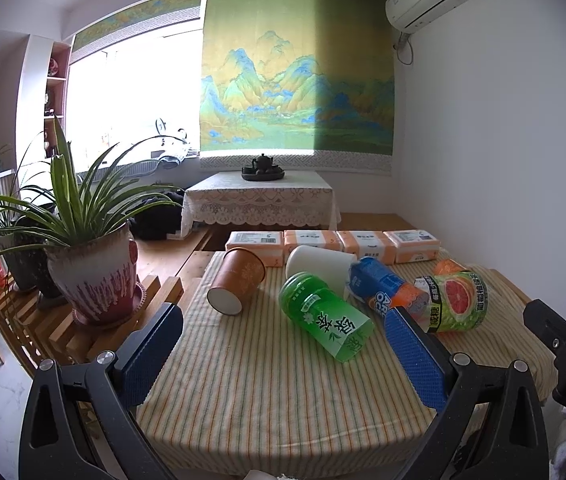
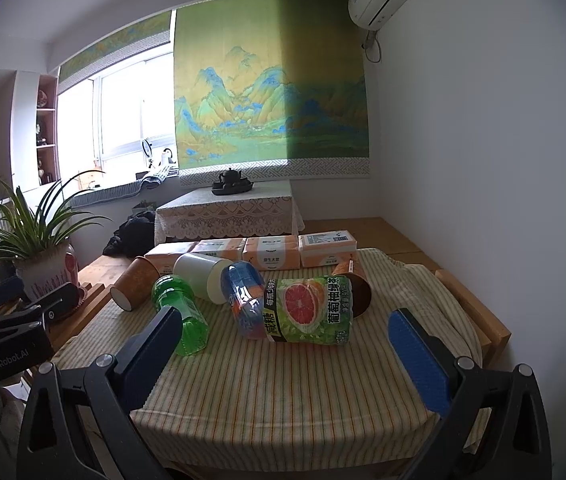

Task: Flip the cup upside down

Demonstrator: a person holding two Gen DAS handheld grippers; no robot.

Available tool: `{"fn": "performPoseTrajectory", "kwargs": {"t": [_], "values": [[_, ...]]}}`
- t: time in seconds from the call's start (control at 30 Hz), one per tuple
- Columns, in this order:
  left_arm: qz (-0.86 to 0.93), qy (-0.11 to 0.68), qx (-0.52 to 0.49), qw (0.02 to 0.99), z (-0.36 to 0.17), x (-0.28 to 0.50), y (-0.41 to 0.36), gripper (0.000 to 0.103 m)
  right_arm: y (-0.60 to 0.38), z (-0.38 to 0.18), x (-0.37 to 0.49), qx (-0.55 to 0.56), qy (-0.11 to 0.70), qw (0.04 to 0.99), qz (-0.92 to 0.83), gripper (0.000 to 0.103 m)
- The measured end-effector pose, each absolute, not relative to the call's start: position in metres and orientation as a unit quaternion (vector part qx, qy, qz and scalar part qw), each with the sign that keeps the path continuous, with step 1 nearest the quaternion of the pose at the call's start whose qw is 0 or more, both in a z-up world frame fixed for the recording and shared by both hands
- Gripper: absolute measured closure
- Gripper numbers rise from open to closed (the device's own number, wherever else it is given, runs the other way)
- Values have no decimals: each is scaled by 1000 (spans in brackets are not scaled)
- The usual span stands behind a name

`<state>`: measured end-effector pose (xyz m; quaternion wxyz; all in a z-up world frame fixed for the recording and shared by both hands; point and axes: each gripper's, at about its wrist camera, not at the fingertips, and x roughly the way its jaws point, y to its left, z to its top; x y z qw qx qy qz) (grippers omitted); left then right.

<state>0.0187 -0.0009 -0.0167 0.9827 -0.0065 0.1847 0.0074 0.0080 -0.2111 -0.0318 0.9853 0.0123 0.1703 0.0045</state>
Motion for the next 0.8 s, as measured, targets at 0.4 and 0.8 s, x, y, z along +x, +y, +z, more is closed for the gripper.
{"fn": "performPoseTrajectory", "kwargs": {"t": [0.4,0.8], "values": [[8,184,-5,983,-18,20,-1,1,-212,-32,9,13,171,985,4,1],[7,184,-6,983,-19,22,1,1,-214,-32,11,16,172,985,2,1]]}}
